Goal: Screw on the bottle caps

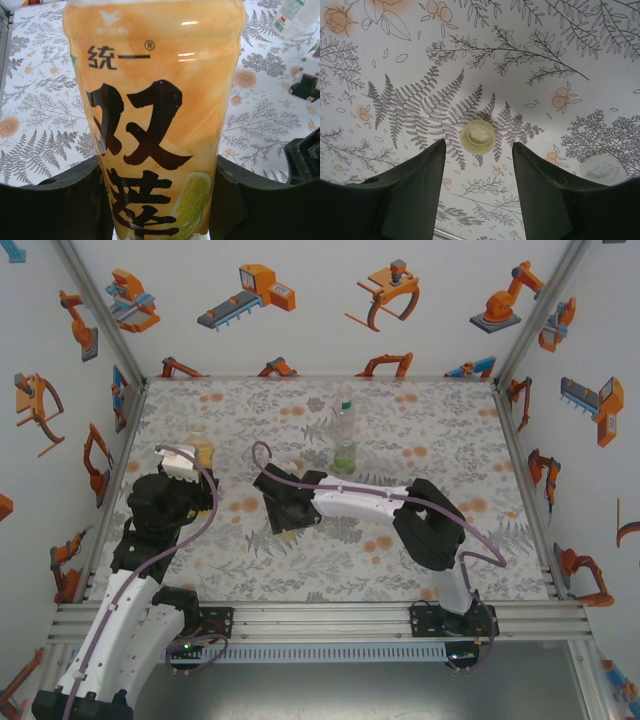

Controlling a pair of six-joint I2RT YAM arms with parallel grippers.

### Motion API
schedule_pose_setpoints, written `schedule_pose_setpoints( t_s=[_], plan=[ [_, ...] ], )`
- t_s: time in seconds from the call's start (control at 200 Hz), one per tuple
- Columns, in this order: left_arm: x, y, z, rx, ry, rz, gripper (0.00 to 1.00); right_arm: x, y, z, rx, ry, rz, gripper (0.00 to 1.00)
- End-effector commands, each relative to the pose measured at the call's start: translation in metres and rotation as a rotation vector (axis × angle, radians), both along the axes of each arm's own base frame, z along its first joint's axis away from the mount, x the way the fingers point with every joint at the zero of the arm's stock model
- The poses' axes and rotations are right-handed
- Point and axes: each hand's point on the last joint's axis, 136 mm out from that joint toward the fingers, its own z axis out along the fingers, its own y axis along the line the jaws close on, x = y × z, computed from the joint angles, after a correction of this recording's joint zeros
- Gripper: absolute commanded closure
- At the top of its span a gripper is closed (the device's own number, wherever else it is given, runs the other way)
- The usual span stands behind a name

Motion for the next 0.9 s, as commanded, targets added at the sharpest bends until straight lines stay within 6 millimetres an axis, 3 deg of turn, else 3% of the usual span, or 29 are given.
schedule_pose_setpoints(
  t_s=[0.0, 0.391, 0.891],
  plan=[
    [0.003, 0.006, 0.003, 0.010, -0.025, 0.028, 1.00, -0.005, 0.001, 0.001, -0.051, 0.000, 0.001, 0.46],
    [0.008, 0.007, -0.004, 0.004, 0.009, 0.046, 1.00, -0.010, 0.005, -0.021, -0.095, 0.038, 0.031, 0.50],
    [0.009, 0.011, -0.004, -0.009, 0.002, 0.065, 1.00, -0.008, 0.004, -0.030, -0.137, 0.038, 0.052, 0.55]
  ],
)
